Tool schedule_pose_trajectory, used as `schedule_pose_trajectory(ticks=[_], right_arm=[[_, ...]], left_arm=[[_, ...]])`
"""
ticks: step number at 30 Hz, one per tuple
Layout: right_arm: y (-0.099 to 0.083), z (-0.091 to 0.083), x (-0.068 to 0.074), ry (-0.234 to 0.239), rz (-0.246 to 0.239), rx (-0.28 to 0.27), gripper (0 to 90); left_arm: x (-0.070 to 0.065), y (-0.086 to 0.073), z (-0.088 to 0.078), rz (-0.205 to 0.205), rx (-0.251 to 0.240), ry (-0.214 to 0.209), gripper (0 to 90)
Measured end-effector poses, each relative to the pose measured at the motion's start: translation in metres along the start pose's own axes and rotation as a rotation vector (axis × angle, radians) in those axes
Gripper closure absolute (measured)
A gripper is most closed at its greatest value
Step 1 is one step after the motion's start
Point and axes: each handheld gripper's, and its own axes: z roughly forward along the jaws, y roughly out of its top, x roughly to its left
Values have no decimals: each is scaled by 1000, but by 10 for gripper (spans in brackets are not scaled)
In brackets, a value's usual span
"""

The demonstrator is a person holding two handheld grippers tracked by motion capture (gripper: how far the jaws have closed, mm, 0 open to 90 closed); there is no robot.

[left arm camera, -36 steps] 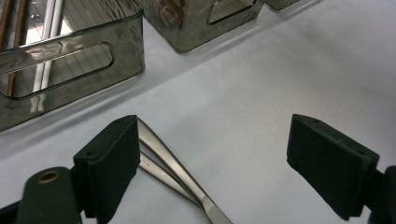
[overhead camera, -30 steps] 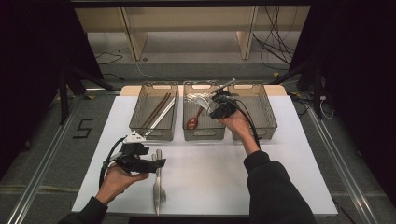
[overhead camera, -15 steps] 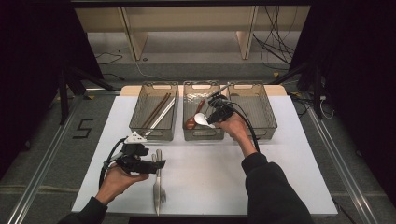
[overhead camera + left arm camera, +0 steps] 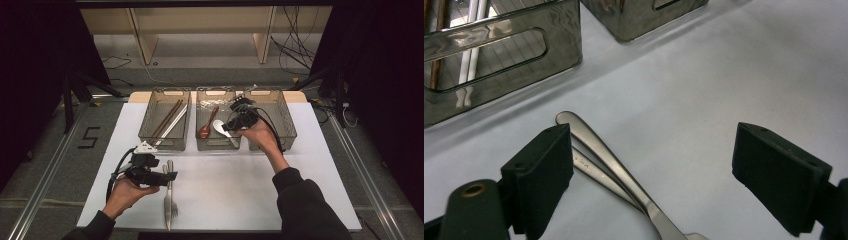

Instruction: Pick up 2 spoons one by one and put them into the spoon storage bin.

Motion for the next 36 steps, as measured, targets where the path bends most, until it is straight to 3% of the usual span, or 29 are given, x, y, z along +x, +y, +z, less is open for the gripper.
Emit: schedule_pose_trajectory(ticks=[15, 21, 36], right_arm=[[-40, -50, 12, 14, -11, -133, 358], [-65, -64, 15, 24, -16, -179, 351], [-132, -93, 23, 66, 32, -281, 339]], left_arm=[[0, -1, 2, -1, 20, -2, 161], [0, -1, 3, -10, 32, 10, 161], [1, -4, 9, -22, 112, 34, 161]])
